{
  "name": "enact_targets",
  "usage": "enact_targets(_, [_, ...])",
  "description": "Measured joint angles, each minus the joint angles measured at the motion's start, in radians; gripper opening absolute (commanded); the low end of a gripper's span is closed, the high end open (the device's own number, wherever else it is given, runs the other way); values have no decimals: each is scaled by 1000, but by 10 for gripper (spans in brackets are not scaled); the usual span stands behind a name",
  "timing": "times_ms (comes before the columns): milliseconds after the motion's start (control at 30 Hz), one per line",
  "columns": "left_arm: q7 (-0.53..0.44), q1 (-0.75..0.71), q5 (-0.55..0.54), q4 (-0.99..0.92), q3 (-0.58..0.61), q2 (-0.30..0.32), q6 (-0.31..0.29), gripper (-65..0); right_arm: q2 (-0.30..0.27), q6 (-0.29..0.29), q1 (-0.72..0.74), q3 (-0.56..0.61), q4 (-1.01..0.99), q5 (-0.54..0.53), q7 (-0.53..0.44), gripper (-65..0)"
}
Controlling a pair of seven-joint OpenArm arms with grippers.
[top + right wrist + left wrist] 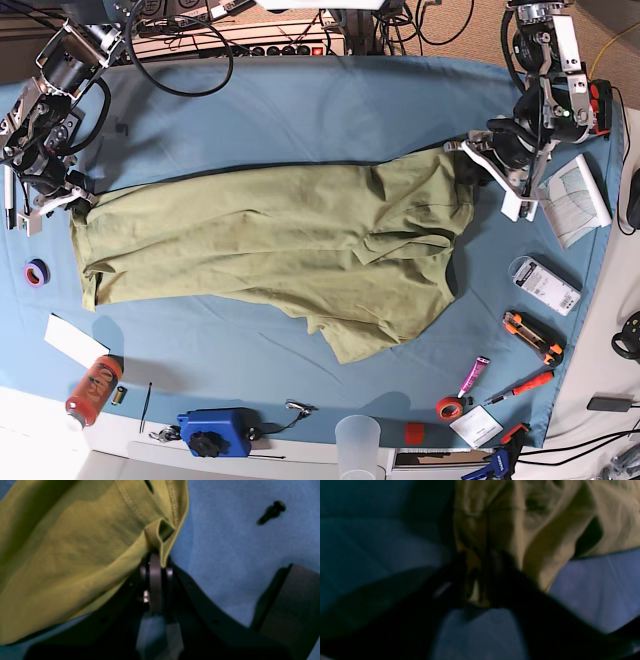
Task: Layout the t-shirt on the table in an organized manner, then fold the t-shirt properly
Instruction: 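Drag the grasped edge with the left gripper away from the right gripper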
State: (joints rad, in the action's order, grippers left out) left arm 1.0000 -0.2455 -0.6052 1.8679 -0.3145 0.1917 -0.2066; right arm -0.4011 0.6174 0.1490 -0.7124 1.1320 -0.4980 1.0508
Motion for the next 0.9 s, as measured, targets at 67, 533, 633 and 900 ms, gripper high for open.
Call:
enact_targets(67, [-13, 0, 3, 0, 0, 0, 0, -328, 0, 0, -3, 0, 0, -3, -1, -650])
enact_targets(533, [-28, -56, 9, 0, 0, -13, 61, -326, 0, 0, -8, 0, 0, -9, 2, -650])
enact_targets(633, [-29, -56, -9, -1, 1, -31, 56, -326, 0, 0, -8, 0, 0, -9, 4, -650])
enact_targets(900, [-84, -55, 74, 0, 135, -37, 104, -496, 0, 0, -8, 0, 0, -10, 4, -650])
